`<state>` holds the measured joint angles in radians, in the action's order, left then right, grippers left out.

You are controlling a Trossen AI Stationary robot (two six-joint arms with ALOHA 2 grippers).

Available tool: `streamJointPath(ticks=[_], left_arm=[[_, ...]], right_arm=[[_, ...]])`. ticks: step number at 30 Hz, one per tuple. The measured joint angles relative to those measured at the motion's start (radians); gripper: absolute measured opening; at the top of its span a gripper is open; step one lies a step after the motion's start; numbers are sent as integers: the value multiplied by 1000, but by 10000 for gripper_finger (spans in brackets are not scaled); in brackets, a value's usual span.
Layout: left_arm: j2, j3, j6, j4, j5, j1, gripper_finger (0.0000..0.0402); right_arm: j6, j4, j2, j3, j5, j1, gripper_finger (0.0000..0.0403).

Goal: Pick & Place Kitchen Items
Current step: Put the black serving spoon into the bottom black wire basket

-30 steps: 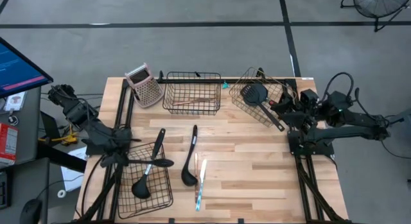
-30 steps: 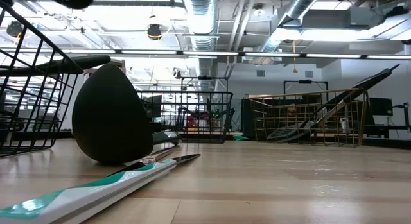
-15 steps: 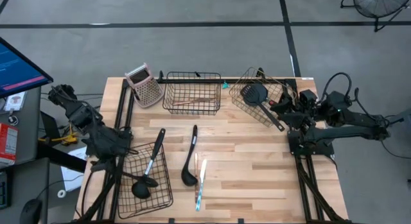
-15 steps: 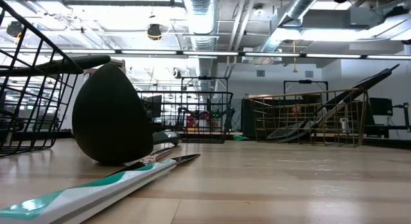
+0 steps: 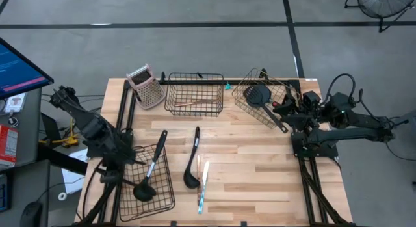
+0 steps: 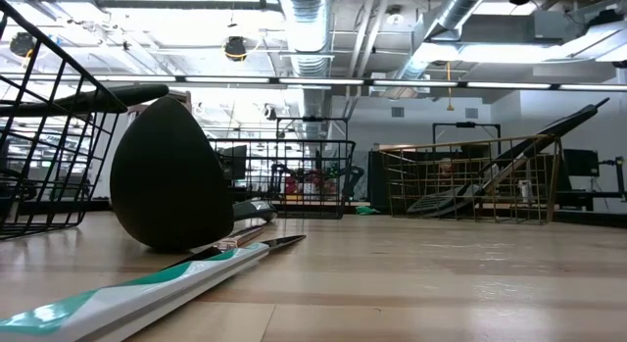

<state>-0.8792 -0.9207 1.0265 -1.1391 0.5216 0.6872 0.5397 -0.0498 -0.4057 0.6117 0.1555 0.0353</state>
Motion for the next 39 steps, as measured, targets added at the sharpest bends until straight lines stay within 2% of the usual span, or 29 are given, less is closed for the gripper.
streamJointPath(ticks=[8,16,21,25,39], left_arm=[[-4,0,-1,-2,-53,0,98],[-5,0,-1,-1,-131,0,168],[-5,0,3,0,-140,-2,210],[-5,0,30,13,-136,-24,229],[47,0,55,471,-113,-189,213]], right_arm=[[1,-2,0,0,0,0,244],[3,-2,0,0,0,0,244],[3,-2,0,0,0,0,244],[3,-2,0,0,0,0,244],[35,-2,1,0,0,0,244]])
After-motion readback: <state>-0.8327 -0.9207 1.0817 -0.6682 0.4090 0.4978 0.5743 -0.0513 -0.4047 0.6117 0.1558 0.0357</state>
